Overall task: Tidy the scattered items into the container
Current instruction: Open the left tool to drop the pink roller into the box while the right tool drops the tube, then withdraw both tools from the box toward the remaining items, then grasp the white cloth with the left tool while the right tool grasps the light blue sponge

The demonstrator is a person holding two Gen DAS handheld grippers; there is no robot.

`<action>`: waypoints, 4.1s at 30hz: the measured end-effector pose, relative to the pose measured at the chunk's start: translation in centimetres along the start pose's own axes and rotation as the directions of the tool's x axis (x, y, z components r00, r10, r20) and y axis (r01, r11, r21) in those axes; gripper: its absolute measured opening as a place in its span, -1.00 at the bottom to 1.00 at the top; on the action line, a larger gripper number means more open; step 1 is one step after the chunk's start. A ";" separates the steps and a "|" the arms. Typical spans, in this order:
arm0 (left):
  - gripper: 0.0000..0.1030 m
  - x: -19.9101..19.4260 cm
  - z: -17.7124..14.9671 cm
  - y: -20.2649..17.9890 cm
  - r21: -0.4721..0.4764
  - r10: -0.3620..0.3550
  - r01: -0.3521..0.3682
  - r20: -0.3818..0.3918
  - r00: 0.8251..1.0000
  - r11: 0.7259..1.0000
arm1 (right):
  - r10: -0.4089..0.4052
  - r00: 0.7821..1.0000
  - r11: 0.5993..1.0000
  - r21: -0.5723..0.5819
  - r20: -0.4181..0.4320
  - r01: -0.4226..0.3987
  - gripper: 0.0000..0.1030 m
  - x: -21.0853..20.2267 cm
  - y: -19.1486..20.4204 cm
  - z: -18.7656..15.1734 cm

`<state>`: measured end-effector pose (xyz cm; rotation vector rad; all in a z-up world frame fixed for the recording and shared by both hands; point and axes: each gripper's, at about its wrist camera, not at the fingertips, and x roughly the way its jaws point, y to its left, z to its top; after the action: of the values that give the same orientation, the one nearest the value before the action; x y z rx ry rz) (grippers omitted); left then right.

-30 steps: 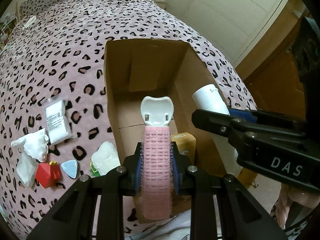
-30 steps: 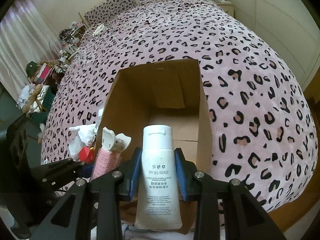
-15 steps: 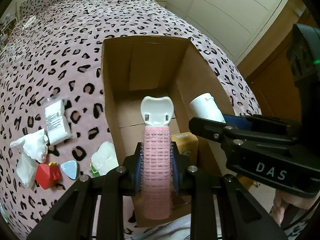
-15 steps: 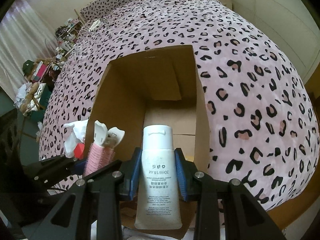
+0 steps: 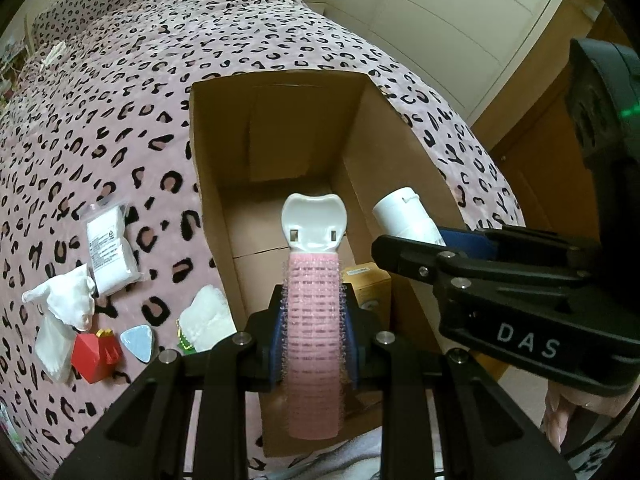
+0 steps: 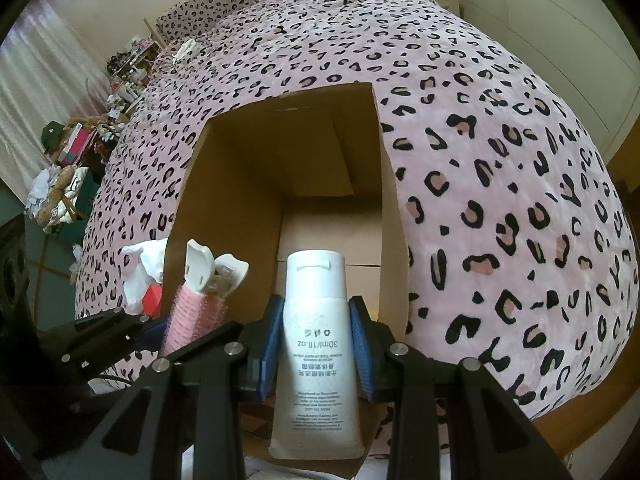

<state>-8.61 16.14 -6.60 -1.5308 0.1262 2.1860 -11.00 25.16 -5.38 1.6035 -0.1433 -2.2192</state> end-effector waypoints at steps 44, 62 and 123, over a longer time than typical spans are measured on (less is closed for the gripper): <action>0.72 -3.6 -1.6 -1.2 0.082 0.151 -0.151 0.007 0.989 0.985 | -0.022 1.000 1.000 0.011 -0.019 0.022 -0.35 -2.2 1.1 -0.2; 0.72 -8.0 -4.7 5.3 -0.064 0.185 -0.181 0.056 0.981 0.981 | -0.036 0.999 0.996 -0.082 -0.003 0.036 -0.35 -3.5 6.7 -1.5; 0.74 6.4 -12.6 36.1 -0.437 0.152 -0.161 -0.057 0.987 0.885 | -0.187 0.920 0.964 -0.242 -0.344 0.106 -0.22 23.8 19.8 -3.1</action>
<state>-14.65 -18.05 -23.89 -1.8382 -0.2691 2.4446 -9.33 -1.43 -21.45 1.9140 0.3268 -1.9137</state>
